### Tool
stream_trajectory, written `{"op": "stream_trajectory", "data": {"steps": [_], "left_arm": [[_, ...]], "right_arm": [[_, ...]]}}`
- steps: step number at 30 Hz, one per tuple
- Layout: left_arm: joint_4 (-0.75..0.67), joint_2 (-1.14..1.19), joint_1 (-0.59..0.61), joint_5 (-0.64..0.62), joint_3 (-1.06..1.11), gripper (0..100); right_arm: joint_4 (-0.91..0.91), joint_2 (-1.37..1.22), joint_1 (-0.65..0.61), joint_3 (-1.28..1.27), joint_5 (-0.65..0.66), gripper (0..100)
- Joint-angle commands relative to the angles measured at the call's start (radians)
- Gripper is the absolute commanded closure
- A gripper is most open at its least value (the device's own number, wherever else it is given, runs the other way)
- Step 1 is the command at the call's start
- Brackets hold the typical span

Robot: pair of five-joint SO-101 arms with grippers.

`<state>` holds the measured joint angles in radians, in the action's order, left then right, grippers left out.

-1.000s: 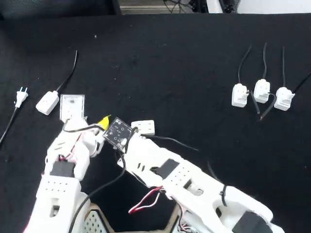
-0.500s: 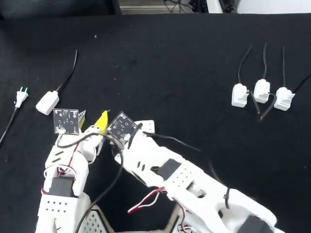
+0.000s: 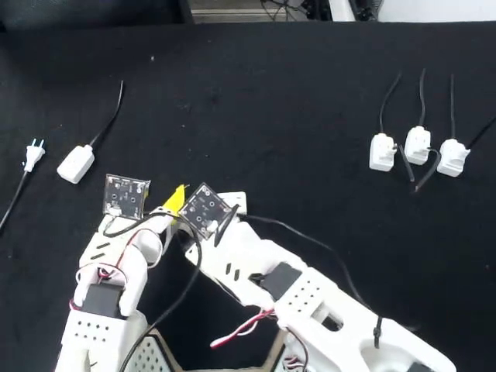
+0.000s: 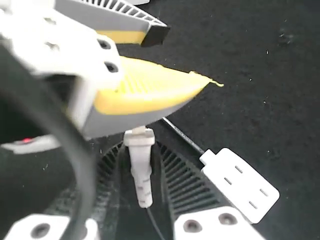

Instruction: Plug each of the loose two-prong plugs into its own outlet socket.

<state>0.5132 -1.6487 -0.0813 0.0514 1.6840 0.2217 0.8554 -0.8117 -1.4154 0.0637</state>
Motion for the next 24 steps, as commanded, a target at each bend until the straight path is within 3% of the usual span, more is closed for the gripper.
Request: {"op": "stream_trajectory", "data": {"steps": [1,12,24], "left_arm": [[0.009,-0.003,0.039,0.012,0.018,79],[0.012,-0.003,0.031,0.017,0.018,79],[0.011,-0.003,0.031,0.014,0.021,79]], "right_arm": [[0.023,0.099,0.037,0.022,-0.009,98.8],[0.057,0.302,0.054,-0.059,-0.009,98.8],[0.057,0.341,0.055,-0.071,-0.017,98.8]]}}
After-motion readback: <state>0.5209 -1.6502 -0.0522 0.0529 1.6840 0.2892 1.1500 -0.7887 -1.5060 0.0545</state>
